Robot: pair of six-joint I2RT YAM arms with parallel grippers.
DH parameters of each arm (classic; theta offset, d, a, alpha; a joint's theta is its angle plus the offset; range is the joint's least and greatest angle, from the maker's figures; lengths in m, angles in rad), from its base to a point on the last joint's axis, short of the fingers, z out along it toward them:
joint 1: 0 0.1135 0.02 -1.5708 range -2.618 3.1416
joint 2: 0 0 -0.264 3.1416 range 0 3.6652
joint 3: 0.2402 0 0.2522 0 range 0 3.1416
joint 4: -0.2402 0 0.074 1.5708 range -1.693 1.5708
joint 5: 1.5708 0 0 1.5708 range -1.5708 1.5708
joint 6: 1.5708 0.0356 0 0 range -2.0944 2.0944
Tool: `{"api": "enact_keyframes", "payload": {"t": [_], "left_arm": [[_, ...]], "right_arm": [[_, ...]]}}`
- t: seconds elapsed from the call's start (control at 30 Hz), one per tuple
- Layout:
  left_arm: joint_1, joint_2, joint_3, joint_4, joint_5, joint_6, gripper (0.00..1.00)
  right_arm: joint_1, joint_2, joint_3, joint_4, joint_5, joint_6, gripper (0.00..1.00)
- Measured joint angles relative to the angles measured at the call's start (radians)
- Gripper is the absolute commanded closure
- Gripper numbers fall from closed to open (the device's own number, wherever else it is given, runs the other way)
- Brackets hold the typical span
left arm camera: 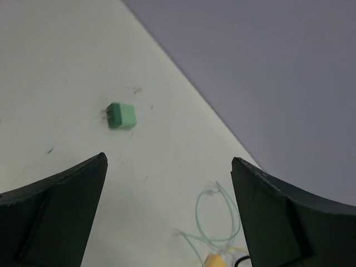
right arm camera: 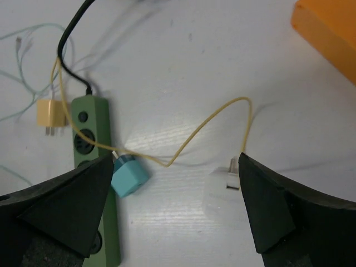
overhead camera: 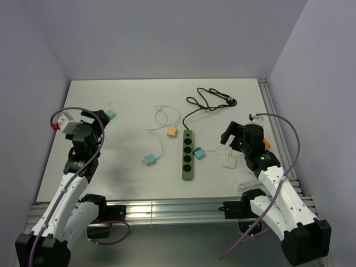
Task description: Insert the plug
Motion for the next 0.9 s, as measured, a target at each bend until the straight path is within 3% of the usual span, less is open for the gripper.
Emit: {"api": "enact_keyframes", "payload": {"t": [0.1, 0.3, 0.4, 0.47, 0.7, 0.9], "left_arm": [[0.001, -0.037, 0.06, -0.222, 0.0, -0.099, 0.01], [0.001, -0.125, 0.065, -0.412, 0.171, -0.106, 0.03], [0.0, -0.154, 0.065, -0.462, 0.253, -0.107, 0.06], [0.0, -0.16, 0.071, -0.506, 0.278, -0.106, 0.07], [0.0, -0.159, 0.124, -0.62, 0.311, -0.102, 0.11], [0.0, -0.174, 0.143, -0.656, 0.344, -0.095, 0.13]], "right_arm": [[0.097, 0.025, 0.021, -0.022, 0.0, -0.003, 0.0], [0.322, 0.24, 0.161, 0.001, -0.04, -0.005, 0.04], [0.433, 0.431, 0.33, -0.023, -0.019, 0.019, 0.12], [0.489, 0.559, 0.47, -0.036, 0.012, 0.052, 0.13], [0.589, 0.902, 0.846, -0.141, 0.141, 0.184, 0.23], [0.601, 1.136, 1.038, -0.262, 0.227, 0.277, 0.28]]}}
